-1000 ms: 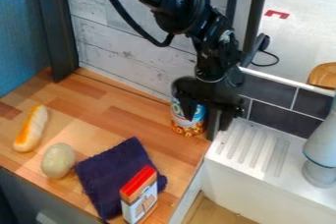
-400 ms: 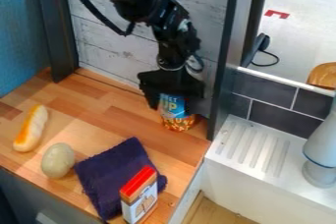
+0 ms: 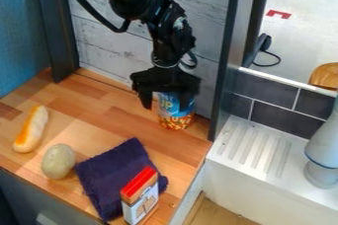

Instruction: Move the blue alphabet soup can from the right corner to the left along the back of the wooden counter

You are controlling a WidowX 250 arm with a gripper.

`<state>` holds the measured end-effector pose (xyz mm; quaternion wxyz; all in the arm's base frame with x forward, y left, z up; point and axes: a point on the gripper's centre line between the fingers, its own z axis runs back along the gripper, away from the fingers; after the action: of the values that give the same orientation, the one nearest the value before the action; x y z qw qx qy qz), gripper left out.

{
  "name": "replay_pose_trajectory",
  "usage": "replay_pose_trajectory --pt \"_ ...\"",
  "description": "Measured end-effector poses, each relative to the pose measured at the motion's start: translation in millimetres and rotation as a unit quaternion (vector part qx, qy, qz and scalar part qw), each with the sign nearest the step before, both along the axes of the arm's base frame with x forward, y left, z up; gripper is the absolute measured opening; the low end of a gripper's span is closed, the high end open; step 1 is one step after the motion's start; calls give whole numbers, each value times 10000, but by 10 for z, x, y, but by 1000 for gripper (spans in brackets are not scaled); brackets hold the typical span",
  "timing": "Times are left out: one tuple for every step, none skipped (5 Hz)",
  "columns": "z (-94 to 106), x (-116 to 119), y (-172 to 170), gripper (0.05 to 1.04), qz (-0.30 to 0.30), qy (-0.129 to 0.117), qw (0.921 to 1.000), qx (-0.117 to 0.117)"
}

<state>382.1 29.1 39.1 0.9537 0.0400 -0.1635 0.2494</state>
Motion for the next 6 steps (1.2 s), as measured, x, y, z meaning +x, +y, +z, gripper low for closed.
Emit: replay_pose_trajectory --pt "83 97 16 1001 237 -169 9996 -24" --pt "-11 122 14 1001 394 -117 9991 -117" --pt "-62 168 95 1001 655 -156 9973 -291" --pt "-105 127 205 1001 984 -224 9945 -290" --pt "-105 54 361 1001 1326 -250 9906 -208" --pt "-48 26 567 1001 1644 -340 9857 -178"
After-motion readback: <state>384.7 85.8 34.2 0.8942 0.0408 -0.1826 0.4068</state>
